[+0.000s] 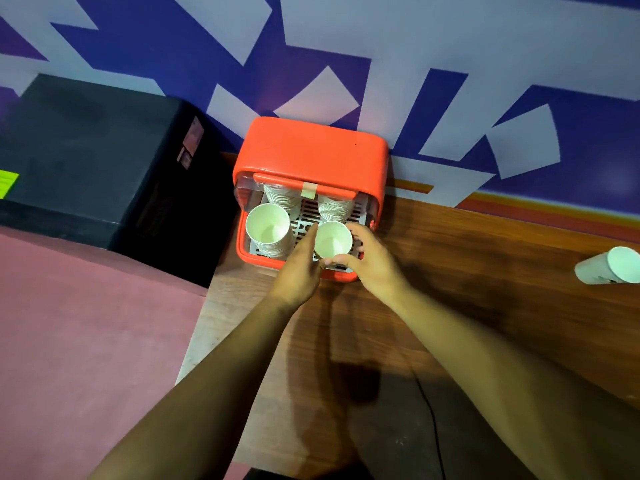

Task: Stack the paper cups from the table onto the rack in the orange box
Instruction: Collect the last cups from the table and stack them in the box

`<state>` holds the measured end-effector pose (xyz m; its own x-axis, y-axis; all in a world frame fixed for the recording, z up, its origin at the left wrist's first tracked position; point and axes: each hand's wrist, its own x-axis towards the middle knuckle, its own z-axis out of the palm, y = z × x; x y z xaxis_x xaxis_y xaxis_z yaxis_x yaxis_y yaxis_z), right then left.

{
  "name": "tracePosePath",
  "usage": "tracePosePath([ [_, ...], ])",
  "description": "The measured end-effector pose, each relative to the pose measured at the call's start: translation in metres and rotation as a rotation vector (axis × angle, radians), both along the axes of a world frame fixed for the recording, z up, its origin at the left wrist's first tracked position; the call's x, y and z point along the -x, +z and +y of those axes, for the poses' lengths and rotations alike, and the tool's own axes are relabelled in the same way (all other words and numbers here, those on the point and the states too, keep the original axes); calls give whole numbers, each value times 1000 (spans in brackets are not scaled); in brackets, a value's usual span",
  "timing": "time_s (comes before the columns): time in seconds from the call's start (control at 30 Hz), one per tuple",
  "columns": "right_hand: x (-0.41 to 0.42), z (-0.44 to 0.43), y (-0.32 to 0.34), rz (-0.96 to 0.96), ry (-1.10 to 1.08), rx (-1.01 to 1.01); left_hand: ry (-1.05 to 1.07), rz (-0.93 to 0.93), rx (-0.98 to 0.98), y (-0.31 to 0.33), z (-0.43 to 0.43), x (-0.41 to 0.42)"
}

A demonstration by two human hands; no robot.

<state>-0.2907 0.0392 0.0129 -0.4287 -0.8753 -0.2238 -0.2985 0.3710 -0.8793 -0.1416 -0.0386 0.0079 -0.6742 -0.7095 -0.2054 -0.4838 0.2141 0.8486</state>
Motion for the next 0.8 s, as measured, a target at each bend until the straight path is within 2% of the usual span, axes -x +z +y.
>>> tracePosePath([
  [0.13,2,-3,-9,272,110,-22,46,-79,19,-9,1,3],
  [0.4,3,-2,-12,212,73,-96,90,-88,-14,-13,4,2],
  [0.6,21,30,6,205,-44,-110,263,-89,20,2,31,-8],
  [0.7,44,66,13,226,-82,-130,241,-87,16,17,47,2],
  [0.8,82,109,22,302,-149,-186,134,-92,29,29,59,35],
])
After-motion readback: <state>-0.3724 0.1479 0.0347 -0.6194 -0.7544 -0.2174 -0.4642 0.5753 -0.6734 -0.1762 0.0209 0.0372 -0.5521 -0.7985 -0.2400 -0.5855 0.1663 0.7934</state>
